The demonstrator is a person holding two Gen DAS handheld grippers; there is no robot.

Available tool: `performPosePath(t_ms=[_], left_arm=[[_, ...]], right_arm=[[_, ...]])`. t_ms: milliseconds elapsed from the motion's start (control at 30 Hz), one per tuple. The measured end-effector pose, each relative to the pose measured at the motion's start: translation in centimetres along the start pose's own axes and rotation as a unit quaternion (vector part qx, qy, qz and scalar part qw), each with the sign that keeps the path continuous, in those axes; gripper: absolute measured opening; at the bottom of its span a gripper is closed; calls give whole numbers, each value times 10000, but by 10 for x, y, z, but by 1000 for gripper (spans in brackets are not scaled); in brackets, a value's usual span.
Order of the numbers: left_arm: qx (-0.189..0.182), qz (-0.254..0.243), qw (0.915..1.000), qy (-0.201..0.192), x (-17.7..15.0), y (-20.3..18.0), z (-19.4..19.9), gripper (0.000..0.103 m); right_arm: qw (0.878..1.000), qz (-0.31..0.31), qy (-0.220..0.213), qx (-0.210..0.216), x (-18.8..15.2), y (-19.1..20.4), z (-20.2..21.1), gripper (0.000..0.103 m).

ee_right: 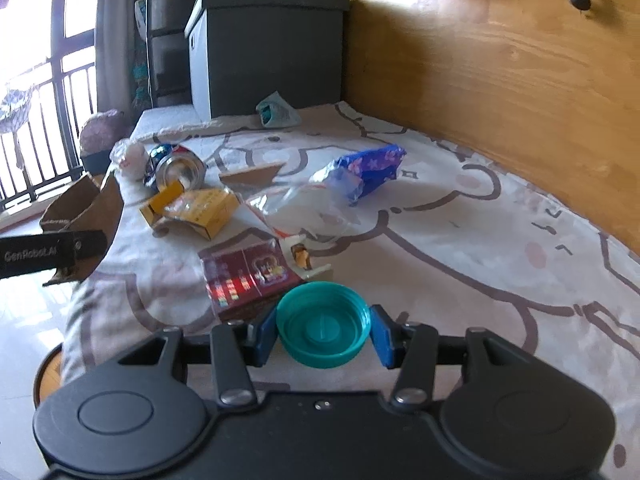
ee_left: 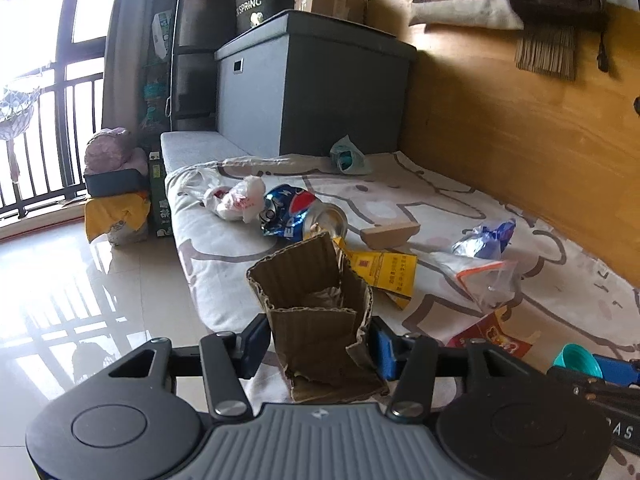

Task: Collect trash
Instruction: 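Grasp the cardboard with the left tool while the right tool grasps the teal cap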

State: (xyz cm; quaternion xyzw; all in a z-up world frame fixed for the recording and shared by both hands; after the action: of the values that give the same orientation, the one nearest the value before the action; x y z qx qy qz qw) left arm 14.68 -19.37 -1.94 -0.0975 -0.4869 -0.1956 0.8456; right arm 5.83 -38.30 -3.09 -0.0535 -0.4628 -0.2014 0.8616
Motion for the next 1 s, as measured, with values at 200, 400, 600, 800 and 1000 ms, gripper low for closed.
performPosePath(t_ms=[200,400,600,800,1000], left_arm=[[133,-49,9999,31,4,16,28,54],[359,92,9992,114,2,49,57,54],[619,308,9973,246,-7,89,79,54],[964,592,9927,419,-20,137,89,54],[1163,879,9871,665,-38,182,87,54]], right_arm=[[9997,37,-183,153,10,15,21,50],[9982,151,-299,489,17,48,37,50],[9953,294,-305,867,18,90,46,50],[9918,501,-152,1167,13,134,41,50],[9867,792,54,1417,5,182,30,50]])
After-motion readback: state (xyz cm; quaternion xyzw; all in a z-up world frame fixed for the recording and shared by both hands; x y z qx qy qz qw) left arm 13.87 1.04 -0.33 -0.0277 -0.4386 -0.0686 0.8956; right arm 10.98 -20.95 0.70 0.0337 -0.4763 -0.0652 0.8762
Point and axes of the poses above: each gripper's, at about its wrist camera, not at the fingertips, and z roughly against the way its jaws point, y to its left, x to its top, the point moved 3 cm from there along -z, roughly the way its jaws point, and after that the axes turned 7 degrees about -z, right-handed, at the moved point
